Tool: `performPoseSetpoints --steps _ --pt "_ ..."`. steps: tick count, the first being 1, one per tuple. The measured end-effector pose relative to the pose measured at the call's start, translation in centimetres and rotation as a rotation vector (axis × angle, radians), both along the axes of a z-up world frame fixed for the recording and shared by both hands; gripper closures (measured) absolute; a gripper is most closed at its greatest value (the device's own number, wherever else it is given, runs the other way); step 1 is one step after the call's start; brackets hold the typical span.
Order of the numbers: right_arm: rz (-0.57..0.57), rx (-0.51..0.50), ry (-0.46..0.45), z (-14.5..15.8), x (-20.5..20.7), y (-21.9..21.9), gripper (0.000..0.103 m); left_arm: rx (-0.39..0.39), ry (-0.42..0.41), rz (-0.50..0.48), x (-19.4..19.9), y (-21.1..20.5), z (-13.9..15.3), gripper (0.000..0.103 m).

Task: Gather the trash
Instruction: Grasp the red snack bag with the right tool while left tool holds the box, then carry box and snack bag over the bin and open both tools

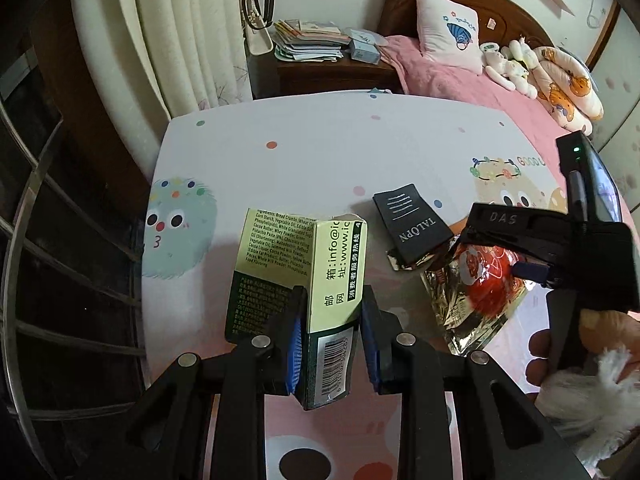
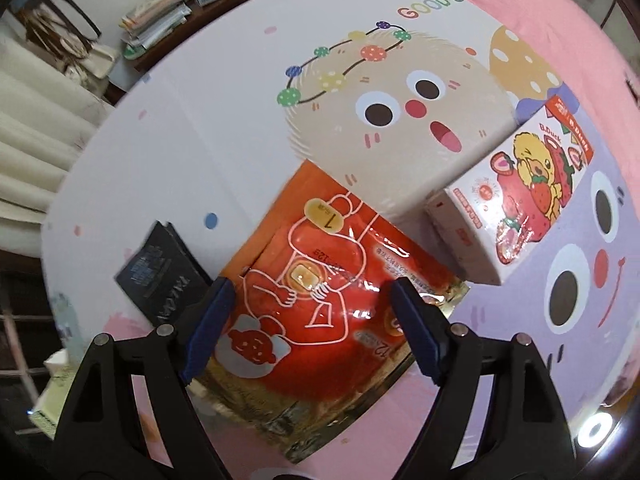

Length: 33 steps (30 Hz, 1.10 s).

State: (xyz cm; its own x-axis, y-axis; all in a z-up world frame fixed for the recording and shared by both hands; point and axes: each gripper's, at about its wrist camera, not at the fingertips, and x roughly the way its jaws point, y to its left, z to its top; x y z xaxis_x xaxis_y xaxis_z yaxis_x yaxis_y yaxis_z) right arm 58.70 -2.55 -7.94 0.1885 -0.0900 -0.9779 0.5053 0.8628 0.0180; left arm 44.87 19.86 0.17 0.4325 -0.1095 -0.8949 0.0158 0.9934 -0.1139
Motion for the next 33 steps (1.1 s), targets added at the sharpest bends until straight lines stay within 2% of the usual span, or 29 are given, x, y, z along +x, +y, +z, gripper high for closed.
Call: performPoseSetpoints --steps 3,6,9,13,18,22,25,26,27,33 --pt "0.056 -0.069 0.059 -0.7 0.3 1.4 0.024 -0.009 0.006 0.000 -0.1 0.3 -0.3 0.078" --pt "0.067 -0.105 0.078 -1.0 0.1 2.1 0.021 -0.019 0.017 -0.007 -0.2 0.1 -0.6 0.078" --pt "0.020 -0.086 0.082 -1.2 -0.3 1.9 0.018 -0.031 0.024 -0.015 -0.4 -0.1 -0.8 0.078" --pt "0.055 -0.079 0.079 -1.2 -0.5 2.3 0.017 -0.042 0.032 -0.024 -0.5 -0.3 -1.1 0.078" --pt "0.104 -0.072 0.051 -1.0 -1.5 2.4 0.024 -0.051 0.036 -0.028 -0.8 -0.5 -1.3 0.078" --pt "0.166 -0.067 0.020 -0.3 -3.7 2.2 0.037 -0.047 0.030 -0.036 -1.2 -0.6 -1.1 0.078" --pt "0.197 -0.034 -0.015 0.4 -5.7 2.0 0.056 -0.037 0.024 -0.045 -1.7 -1.0 -0.8 0.078" --pt "0.202 -0.010 -0.029 0.6 -6.0 1.8 0.074 -0.032 0.023 -0.046 -2.0 -1.2 -0.8 0.078" --pt "0.202 0.023 -0.033 0.7 -6.4 1.7 0.085 -0.030 0.022 -0.049 -2.2 -1.3 -0.7 0.078" --pt "0.228 0.106 -0.083 1.4 -9.1 -0.6 0.094 -0.007 0.007 -0.059 -4.7 -2.7 0.5 0.078"
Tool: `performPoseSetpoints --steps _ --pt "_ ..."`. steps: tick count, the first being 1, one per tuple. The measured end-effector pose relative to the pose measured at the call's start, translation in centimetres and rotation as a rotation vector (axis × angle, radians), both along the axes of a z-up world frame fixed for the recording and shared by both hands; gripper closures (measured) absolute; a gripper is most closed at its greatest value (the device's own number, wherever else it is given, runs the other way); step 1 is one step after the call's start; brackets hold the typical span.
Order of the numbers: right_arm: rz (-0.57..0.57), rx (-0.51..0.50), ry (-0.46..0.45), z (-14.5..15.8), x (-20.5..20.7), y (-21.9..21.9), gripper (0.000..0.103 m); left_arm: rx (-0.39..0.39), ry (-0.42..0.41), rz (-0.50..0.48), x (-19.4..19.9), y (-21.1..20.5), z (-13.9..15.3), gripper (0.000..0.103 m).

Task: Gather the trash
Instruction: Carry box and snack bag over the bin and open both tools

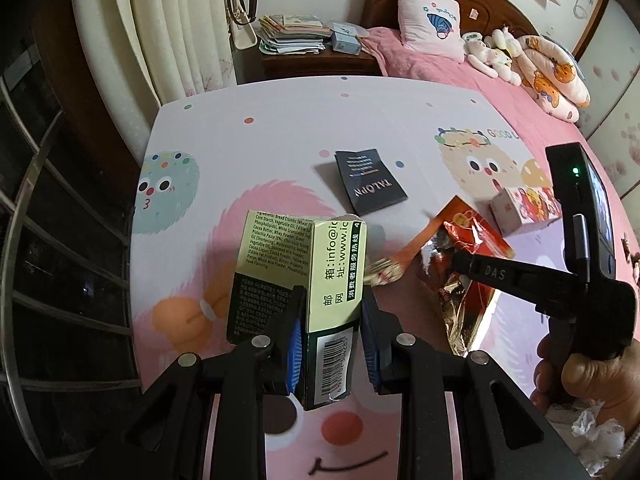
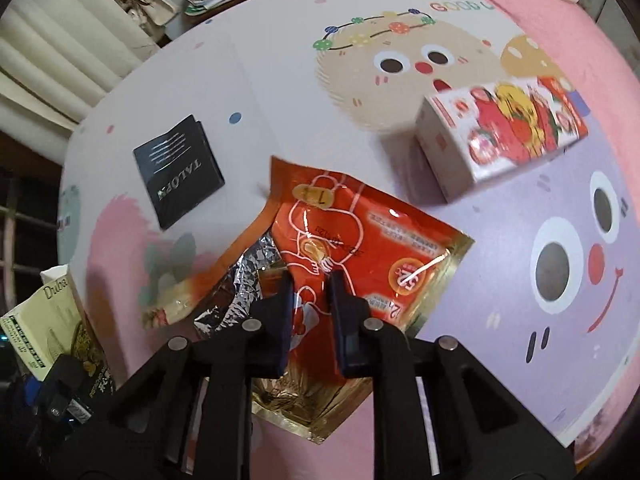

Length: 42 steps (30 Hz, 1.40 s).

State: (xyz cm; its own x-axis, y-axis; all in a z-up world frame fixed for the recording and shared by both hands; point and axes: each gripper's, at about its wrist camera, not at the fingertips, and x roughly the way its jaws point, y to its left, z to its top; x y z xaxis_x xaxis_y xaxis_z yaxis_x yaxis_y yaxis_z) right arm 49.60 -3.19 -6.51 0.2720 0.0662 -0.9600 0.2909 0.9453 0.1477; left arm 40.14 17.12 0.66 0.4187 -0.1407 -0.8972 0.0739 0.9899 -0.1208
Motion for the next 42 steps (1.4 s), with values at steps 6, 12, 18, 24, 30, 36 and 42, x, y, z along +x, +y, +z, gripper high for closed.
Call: performPoseSetpoints --steps 6,12,18,24,30,36,42 --pt "0.038 0.118 -0.072 2.5 -4.6 -3.4 0.095 0.028 -0.029 0.014 -3.8 -2.2 2.0 0.078" --pt "0.117 0.248 -0.159 6.4 -10.8 -6.8 0.096 0.022 -0.063 0.049 -9.7 -6.0 4.4 0.078" --pt "0.208 0.332 -0.239 9.5 -18.3 -9.8 0.096 -0.022 -0.092 0.079 -17.7 -11.5 6.0 0.078" --pt "0.284 0.360 -0.254 10.7 -27.4 -15.0 0.096 -0.125 -0.060 0.084 -25.9 -16.5 4.9 0.078" --pt "0.367 0.320 -0.236 10.0 -35.2 -17.9 0.096 -0.185 0.017 0.020 -32.5 -20.6 2.1 0.078" --pt "0.398 0.348 -0.158 5.7 -41.6 -18.3 0.096 -0.164 0.079 -0.055 -37.6 -22.9 -1.5 0.078" --pt "0.353 0.404 -0.034 -2.3 -45.4 -18.4 0.096 -0.128 0.179 -0.064 -40.4 -23.9 -8.1 0.078"
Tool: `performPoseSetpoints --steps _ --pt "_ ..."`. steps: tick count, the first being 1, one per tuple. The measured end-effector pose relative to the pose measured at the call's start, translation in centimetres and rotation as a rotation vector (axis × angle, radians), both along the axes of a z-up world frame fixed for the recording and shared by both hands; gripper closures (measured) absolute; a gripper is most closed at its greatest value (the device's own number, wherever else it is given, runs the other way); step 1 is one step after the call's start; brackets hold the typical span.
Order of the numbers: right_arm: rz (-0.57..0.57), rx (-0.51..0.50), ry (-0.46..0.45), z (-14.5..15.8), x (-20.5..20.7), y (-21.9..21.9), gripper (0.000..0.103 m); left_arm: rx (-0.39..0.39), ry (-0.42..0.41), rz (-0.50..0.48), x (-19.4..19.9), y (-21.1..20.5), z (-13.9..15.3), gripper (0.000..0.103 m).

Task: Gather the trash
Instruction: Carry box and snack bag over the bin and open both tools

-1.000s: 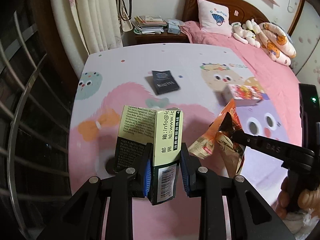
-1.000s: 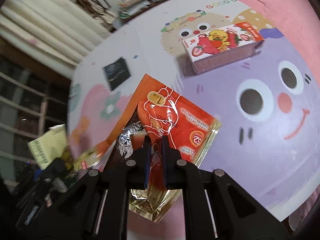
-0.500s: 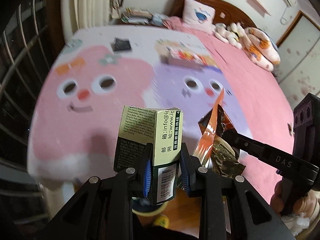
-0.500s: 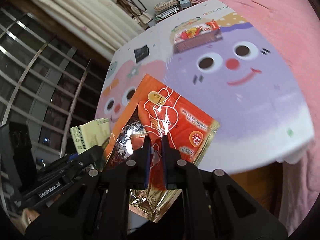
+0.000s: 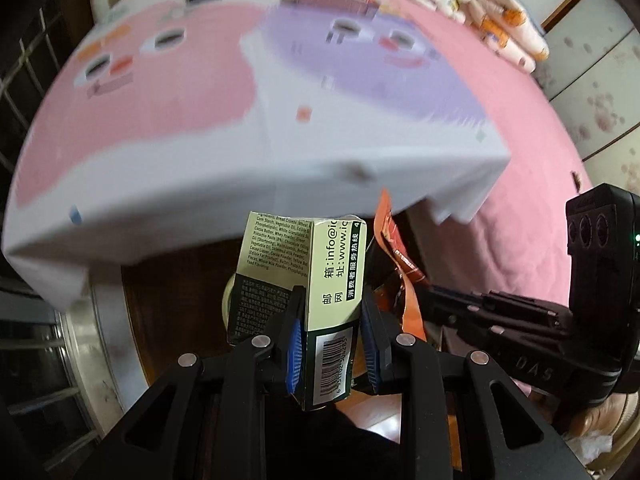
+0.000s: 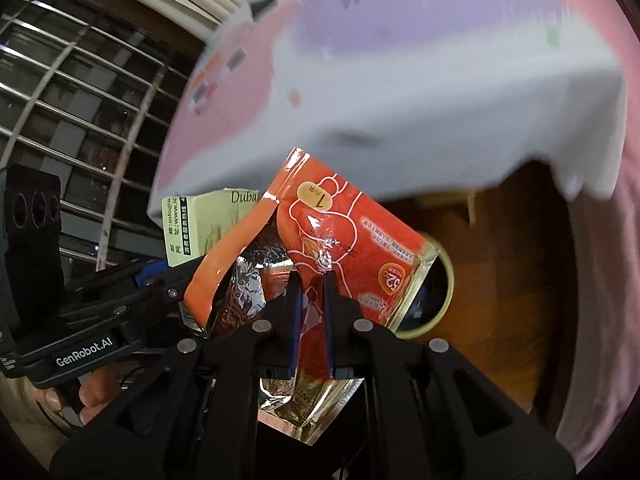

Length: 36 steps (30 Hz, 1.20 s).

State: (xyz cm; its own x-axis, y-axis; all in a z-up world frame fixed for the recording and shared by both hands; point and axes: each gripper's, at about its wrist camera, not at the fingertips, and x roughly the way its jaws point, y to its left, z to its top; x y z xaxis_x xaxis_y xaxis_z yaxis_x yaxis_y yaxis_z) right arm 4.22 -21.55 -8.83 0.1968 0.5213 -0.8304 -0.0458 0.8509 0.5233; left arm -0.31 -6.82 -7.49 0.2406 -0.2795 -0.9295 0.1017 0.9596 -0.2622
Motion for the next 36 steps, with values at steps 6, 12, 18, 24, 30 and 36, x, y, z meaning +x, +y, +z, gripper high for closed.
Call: performPoseSetpoints --steps 6,12,18,24,30,36 --pt "0.000 -0.009 0.067 -9.7 -1.4 0.4 0.095 0.018 0.066 -0.005 -0.7 0.3 -9.0 0.078" --pt "0.021 -0.041 0.069 -20.1 -0.9 0.8 0.095 0.024 0.093 -0.014 -0.1 0.8 -18.4 0.078" --pt "0.063 -0.097 0.066 -30.1 -0.8 1.1 0.093 0.035 0.116 -0.076 0.0 0.6 -27.4 0.078" --pt "0.088 -0.144 0.064 -36.3 0.1 1.7 0.085 0.057 0.147 -0.107 1.3 1.7 -33.5 0.068" --pt "0.091 -0.195 0.069 -38.9 0.9 3.1 0.067 0.088 0.133 -0.121 1.4 2.0 -37.0 0.031" --pt "0.097 -0.228 0.061 -37.2 1.3 3.8 0.055 0.111 0.119 -0.084 1.9 3.6 -36.4 0.024"
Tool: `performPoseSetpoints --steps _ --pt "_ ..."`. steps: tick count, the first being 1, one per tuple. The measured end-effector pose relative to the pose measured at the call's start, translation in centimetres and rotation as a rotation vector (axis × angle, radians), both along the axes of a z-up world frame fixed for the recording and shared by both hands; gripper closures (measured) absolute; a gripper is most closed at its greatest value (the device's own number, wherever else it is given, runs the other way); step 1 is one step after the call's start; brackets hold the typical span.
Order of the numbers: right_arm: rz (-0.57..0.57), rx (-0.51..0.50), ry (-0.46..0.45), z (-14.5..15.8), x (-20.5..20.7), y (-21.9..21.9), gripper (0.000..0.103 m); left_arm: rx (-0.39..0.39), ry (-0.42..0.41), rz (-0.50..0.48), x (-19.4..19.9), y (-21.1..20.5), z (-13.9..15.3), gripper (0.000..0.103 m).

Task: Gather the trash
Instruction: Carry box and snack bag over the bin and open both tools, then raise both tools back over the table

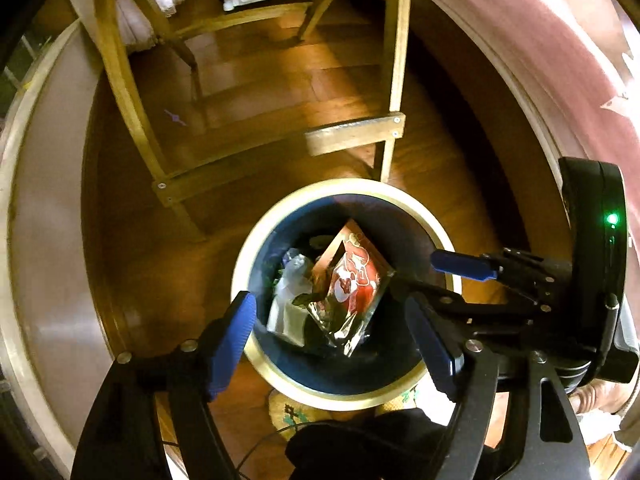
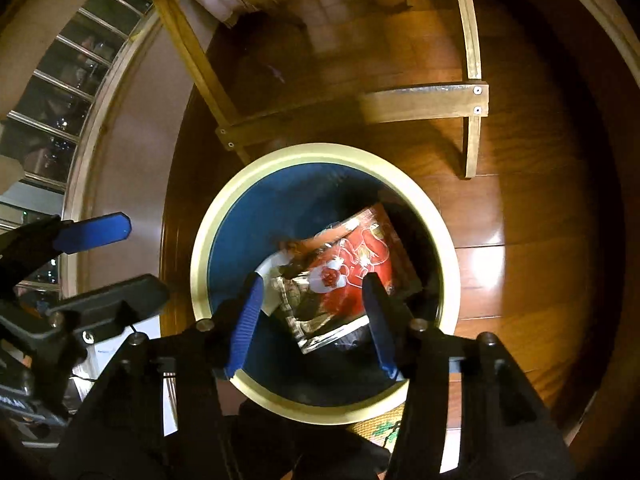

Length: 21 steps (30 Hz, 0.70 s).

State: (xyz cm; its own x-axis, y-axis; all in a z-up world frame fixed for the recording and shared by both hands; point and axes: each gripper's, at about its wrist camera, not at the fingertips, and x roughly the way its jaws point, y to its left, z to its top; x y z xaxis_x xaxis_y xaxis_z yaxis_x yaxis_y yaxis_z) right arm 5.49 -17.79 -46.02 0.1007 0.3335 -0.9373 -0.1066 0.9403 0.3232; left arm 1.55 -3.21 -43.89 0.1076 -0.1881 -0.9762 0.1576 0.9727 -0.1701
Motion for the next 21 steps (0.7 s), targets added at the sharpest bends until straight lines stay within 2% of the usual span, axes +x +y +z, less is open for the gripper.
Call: performPoseSetpoints --steps 4,8,14,21 --pt "-0.007 -0.008 -0.009 3.0 -0.2 0.3 0.054 0.012 -0.018 0.023 -0.1 1.0 2.9 0.024" --pt "-0.021 -0.005 -0.019 7.1 -0.4 0.3 0.054 0.014 -0.053 0.048 -0.4 1.6 7.9 0.024" --pt "-0.034 -0.006 -0.059 15.8 -0.8 0.4 0.054 0.004 -0.138 0.097 -0.6 2.0 17.8 0.024" --pt "-0.044 0.003 -0.134 27.4 -1.0 0.0 0.049 0.008 -0.232 0.104 -0.5 1.6 29.8 0.024"
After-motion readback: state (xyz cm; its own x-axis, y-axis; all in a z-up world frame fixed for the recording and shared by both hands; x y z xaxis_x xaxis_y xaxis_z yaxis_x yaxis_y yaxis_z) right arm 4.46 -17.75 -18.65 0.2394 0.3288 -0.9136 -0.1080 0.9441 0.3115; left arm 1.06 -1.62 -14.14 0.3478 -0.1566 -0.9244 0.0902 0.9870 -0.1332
